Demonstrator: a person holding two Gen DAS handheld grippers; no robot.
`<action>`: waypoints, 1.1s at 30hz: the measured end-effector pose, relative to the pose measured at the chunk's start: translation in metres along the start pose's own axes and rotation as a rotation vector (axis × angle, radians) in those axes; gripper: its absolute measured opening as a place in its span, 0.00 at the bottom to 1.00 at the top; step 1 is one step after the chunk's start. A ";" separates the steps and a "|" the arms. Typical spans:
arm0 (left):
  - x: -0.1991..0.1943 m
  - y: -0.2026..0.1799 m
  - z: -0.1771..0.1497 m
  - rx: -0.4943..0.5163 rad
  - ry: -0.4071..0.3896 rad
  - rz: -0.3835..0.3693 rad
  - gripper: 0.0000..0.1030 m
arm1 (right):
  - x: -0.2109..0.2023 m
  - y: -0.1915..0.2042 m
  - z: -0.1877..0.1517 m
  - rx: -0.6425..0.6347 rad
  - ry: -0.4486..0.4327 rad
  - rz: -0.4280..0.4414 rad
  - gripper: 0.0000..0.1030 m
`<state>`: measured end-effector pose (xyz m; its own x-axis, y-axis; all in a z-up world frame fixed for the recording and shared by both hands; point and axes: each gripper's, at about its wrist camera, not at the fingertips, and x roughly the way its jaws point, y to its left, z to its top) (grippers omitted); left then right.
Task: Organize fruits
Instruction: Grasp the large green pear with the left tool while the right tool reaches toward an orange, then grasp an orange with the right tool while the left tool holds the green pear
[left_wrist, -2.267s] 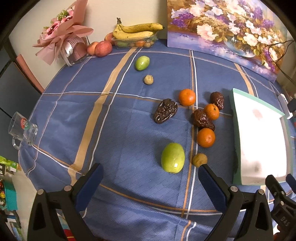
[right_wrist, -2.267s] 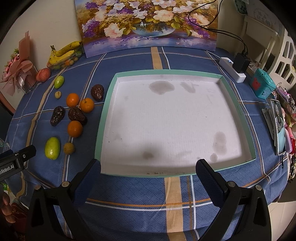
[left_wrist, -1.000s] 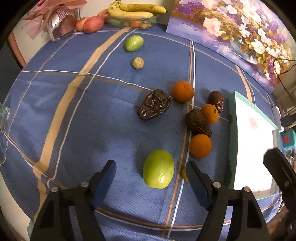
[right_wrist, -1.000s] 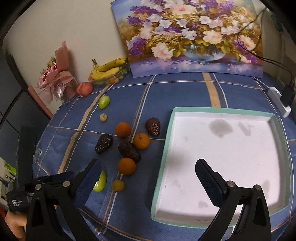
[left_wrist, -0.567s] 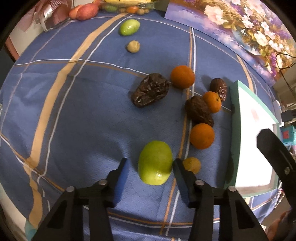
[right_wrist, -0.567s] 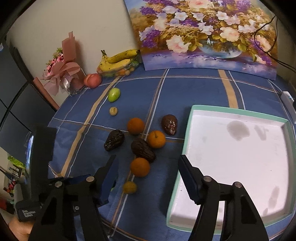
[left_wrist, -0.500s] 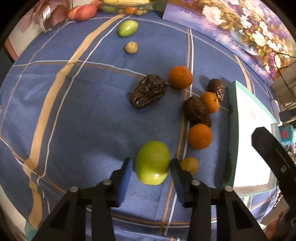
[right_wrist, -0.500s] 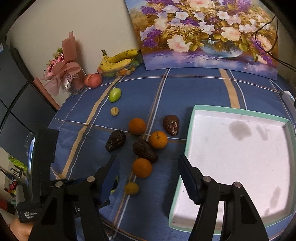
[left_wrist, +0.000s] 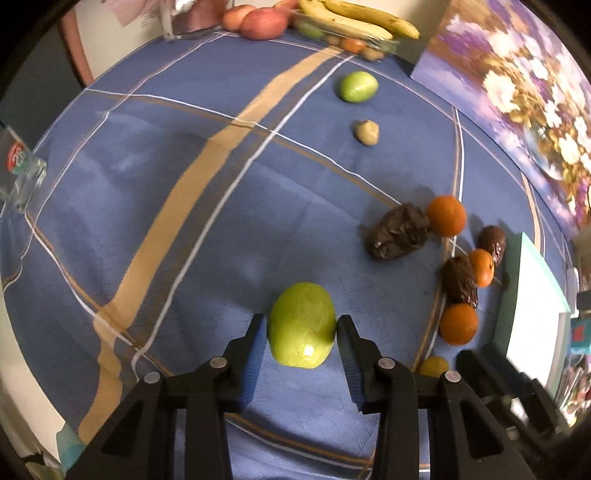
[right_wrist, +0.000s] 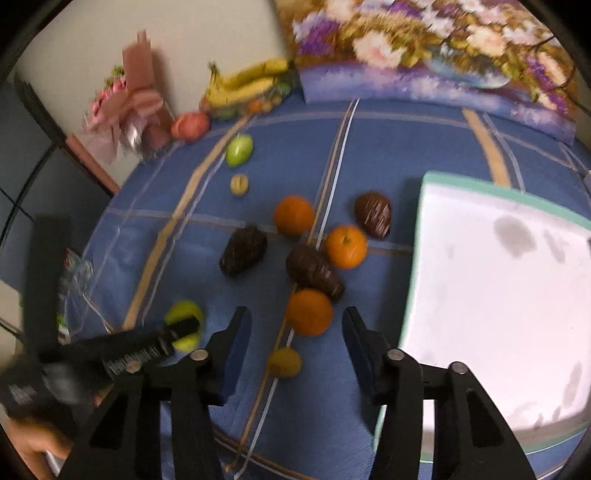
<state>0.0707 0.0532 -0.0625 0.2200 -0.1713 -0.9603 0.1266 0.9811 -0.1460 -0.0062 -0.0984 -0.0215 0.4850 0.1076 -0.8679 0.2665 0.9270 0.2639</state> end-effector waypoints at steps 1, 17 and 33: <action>0.000 0.001 0.000 -0.004 -0.002 0.000 0.40 | 0.007 0.004 -0.002 -0.013 0.025 -0.005 0.45; -0.025 0.006 0.002 -0.001 -0.008 -0.018 0.40 | 0.041 0.022 -0.017 -0.077 0.107 -0.070 0.25; -0.053 -0.053 -0.001 0.098 -0.089 -0.117 0.40 | -0.028 -0.041 0.007 0.131 -0.085 -0.035 0.18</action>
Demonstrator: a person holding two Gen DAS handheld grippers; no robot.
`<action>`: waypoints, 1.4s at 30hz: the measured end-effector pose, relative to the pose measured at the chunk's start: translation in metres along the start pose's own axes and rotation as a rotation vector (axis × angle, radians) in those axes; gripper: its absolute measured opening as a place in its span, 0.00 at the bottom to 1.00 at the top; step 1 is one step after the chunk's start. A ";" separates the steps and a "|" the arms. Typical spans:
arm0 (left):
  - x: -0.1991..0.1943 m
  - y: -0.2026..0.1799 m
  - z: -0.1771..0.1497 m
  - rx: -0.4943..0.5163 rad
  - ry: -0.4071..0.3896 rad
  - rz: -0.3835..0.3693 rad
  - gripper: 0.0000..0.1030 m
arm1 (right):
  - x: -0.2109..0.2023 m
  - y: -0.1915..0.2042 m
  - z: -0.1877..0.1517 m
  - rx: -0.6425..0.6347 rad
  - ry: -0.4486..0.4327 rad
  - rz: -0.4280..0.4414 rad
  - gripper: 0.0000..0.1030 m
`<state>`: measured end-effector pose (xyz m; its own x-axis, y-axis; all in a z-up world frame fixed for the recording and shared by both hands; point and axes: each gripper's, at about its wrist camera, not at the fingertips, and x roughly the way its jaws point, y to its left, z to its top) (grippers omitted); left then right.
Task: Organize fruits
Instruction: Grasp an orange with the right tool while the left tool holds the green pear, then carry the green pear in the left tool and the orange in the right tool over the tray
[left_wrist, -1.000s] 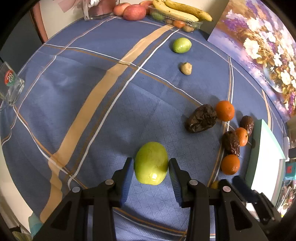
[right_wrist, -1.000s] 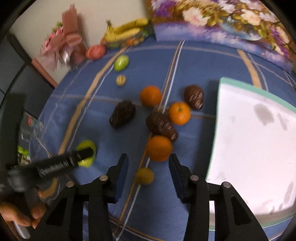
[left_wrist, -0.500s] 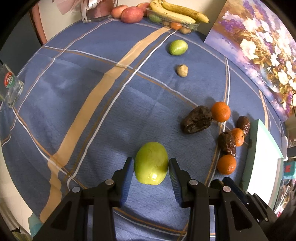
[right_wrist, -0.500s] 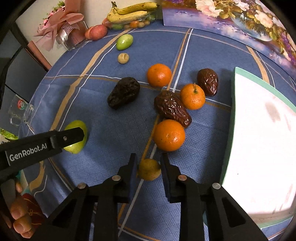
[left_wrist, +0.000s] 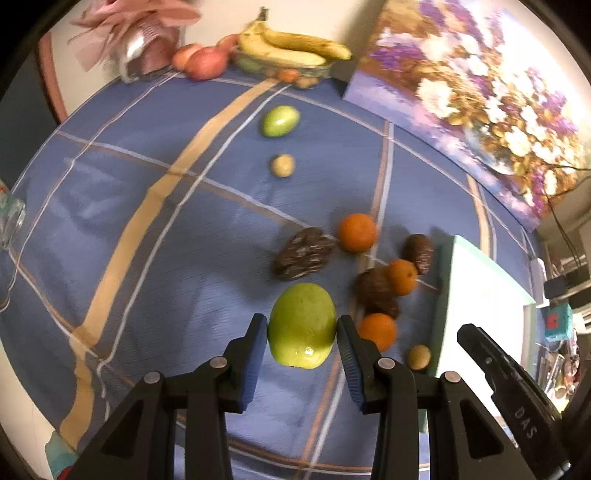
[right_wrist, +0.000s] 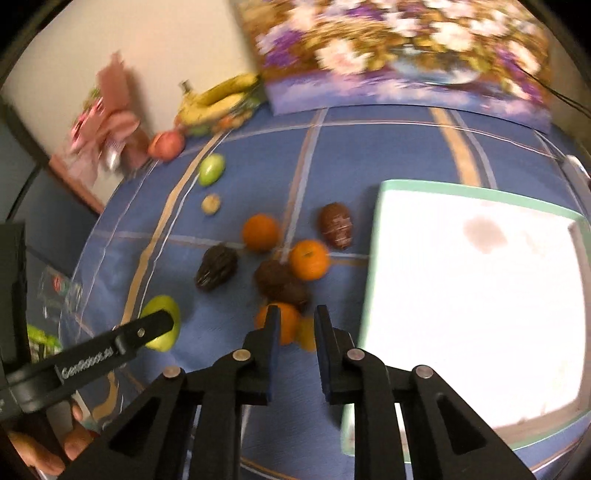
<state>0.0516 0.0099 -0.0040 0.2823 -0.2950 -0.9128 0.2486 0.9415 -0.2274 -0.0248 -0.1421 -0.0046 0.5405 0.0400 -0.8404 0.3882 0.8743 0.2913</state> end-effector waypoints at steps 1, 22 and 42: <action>-0.001 -0.005 0.000 0.008 -0.002 -0.006 0.40 | -0.003 -0.007 0.002 0.019 -0.008 0.002 0.18; 0.007 0.012 0.002 -0.056 0.018 0.004 0.40 | 0.030 0.023 -0.007 -0.112 0.099 -0.019 0.18; 0.009 0.029 0.008 -0.099 0.018 0.021 0.40 | 0.064 0.038 -0.009 -0.120 0.134 -0.095 0.34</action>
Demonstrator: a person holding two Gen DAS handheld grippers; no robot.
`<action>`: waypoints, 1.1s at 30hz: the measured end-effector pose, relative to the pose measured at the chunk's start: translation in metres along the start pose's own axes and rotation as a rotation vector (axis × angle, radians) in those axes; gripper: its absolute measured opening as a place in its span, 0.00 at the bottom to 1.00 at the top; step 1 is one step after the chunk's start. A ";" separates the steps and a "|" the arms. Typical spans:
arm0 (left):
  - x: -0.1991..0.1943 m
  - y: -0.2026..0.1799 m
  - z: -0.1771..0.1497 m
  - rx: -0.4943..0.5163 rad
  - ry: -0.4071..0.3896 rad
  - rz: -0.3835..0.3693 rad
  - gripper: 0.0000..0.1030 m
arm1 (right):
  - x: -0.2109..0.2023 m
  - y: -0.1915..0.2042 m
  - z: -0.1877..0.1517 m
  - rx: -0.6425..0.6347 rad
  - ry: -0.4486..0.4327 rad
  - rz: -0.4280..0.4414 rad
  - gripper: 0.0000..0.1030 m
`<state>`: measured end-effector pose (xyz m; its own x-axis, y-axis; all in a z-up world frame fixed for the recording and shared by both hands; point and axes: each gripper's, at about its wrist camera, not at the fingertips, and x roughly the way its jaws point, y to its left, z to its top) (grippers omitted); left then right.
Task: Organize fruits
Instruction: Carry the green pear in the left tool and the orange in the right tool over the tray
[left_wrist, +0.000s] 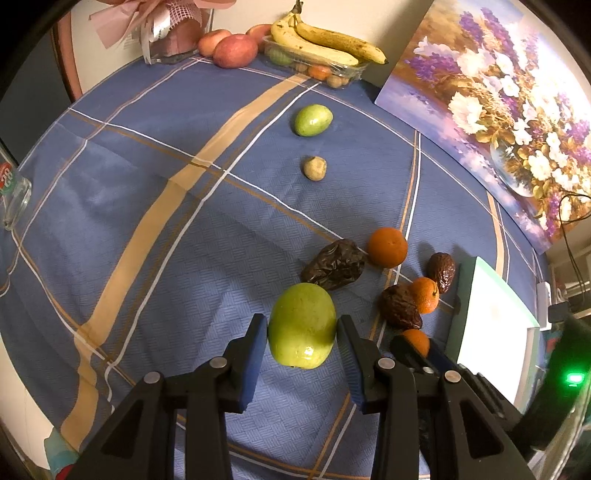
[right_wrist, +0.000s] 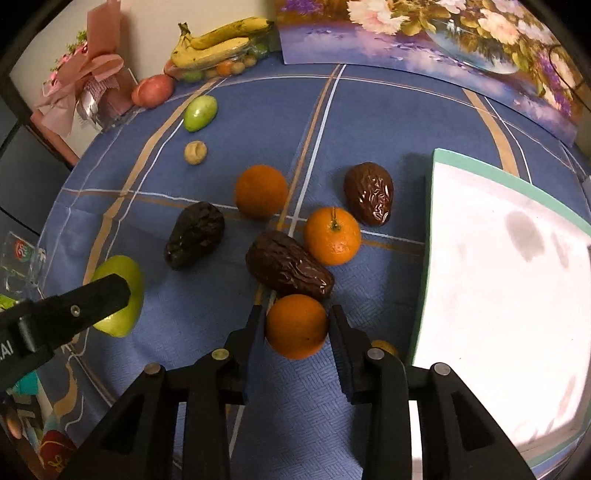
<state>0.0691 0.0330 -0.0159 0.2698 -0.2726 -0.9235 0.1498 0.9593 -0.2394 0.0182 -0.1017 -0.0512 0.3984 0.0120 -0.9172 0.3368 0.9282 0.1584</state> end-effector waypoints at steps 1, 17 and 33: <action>0.000 -0.001 0.000 0.002 -0.002 0.000 0.40 | -0.005 -0.003 0.000 0.008 -0.009 0.012 0.34; 0.001 -0.102 -0.008 0.184 0.005 -0.117 0.40 | -0.079 -0.112 0.007 0.246 -0.150 -0.152 0.34; 0.047 -0.226 -0.042 0.396 0.082 -0.172 0.40 | -0.108 -0.232 -0.015 0.456 -0.140 -0.299 0.34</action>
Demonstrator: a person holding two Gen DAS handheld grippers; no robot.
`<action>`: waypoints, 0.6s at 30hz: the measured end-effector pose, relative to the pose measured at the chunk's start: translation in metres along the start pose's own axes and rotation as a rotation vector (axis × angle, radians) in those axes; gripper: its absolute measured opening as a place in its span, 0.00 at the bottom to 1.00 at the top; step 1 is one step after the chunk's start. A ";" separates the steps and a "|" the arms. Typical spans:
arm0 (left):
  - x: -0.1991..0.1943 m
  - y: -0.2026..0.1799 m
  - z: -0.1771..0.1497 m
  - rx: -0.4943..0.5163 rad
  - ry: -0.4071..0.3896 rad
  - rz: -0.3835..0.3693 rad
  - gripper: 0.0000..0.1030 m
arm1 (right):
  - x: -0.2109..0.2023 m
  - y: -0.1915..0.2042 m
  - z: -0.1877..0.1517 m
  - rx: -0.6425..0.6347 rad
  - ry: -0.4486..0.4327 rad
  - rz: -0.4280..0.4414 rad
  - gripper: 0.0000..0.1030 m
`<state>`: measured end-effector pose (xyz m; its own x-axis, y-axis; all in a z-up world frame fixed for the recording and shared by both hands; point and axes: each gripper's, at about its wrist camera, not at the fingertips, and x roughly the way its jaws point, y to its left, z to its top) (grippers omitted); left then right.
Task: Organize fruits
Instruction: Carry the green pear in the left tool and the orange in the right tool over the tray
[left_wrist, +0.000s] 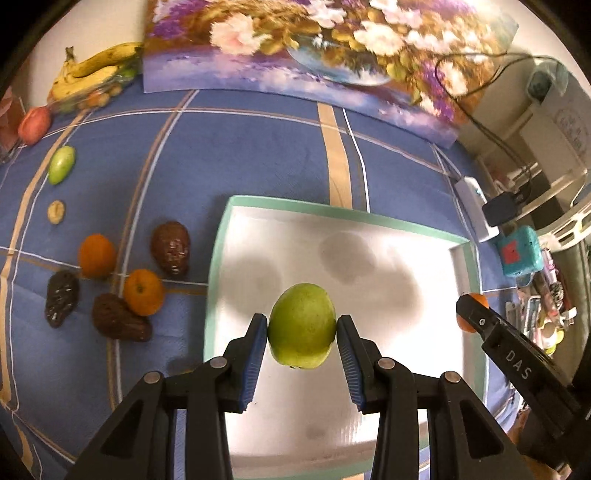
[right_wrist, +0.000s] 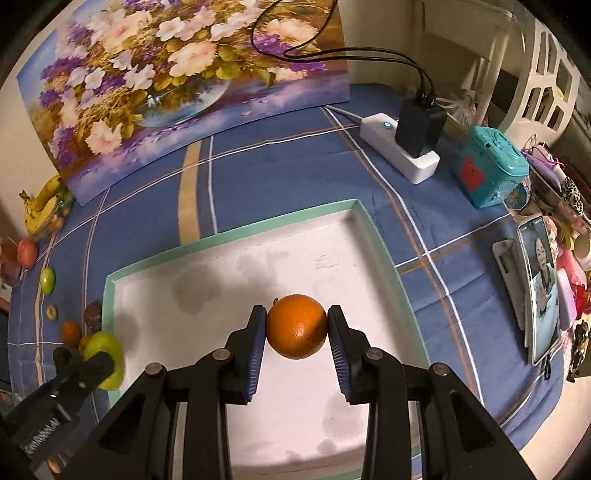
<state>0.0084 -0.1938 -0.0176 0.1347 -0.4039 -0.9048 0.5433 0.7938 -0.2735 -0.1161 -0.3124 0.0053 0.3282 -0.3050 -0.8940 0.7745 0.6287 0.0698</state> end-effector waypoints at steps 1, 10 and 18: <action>0.003 -0.001 -0.001 0.005 0.005 0.006 0.40 | 0.003 0.001 0.000 -0.003 0.004 0.001 0.34; 0.027 0.002 -0.003 0.002 0.054 0.035 0.40 | 0.026 0.003 -0.004 -0.014 0.056 0.010 0.34; 0.026 0.001 -0.003 0.013 0.070 0.037 0.40 | 0.045 0.002 -0.011 -0.006 0.110 0.006 0.34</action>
<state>0.0103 -0.2025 -0.0427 0.0969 -0.3408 -0.9351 0.5498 0.8015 -0.2351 -0.1053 -0.3167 -0.0396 0.2714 -0.2214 -0.9367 0.7695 0.6345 0.0730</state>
